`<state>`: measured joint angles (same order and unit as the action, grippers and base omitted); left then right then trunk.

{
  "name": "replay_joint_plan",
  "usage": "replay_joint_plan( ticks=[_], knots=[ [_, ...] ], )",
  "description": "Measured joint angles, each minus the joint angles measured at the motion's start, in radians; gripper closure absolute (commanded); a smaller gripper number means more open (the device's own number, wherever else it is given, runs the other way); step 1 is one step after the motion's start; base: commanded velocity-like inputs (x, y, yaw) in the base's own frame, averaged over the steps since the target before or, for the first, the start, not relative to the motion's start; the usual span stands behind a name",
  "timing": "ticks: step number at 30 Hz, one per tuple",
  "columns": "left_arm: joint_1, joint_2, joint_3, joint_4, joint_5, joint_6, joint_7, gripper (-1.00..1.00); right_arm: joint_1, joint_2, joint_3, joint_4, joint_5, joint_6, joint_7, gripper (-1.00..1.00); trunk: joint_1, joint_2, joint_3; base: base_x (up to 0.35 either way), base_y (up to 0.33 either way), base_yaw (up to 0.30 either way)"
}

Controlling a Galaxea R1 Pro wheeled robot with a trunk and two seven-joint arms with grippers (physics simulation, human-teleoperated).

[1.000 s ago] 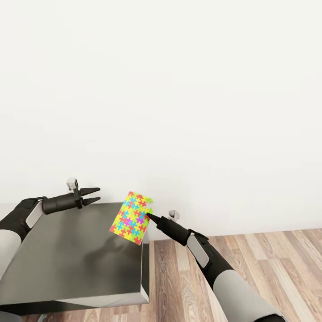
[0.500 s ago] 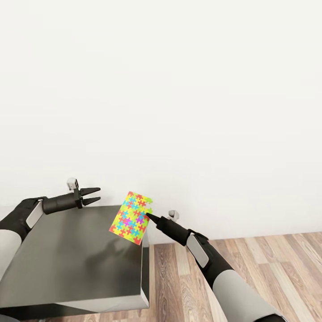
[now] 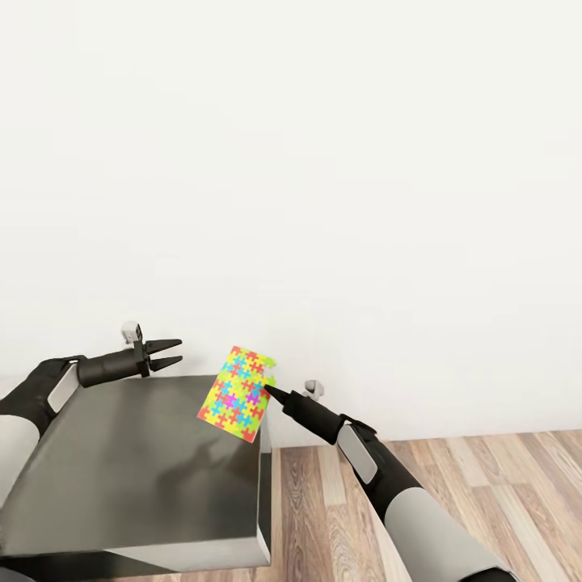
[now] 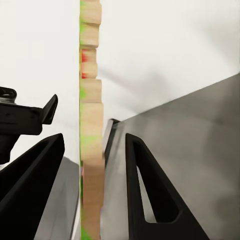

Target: Put all the toys in the child's room - the three board games (two on the bed and one on the table), the two jigsaw puzzles on the table, and the tennis ball on the table - inside the toy box on the table in the child's room.

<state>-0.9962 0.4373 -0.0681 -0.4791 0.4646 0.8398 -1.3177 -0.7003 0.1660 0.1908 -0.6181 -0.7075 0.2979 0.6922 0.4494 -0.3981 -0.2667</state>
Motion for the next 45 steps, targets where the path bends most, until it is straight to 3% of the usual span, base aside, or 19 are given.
replay_joint_plan(
  ticks=[45],
  knots=[
    [0.003,-0.003,0.0,-0.002,0.001,-0.011,-0.001,-1.0,0.0,0.002,0.001,0.0,0.002,-0.001,0.001,1.0,0.0,0.0,0.075,-0.101,-0.033,0.083]
  ],
)
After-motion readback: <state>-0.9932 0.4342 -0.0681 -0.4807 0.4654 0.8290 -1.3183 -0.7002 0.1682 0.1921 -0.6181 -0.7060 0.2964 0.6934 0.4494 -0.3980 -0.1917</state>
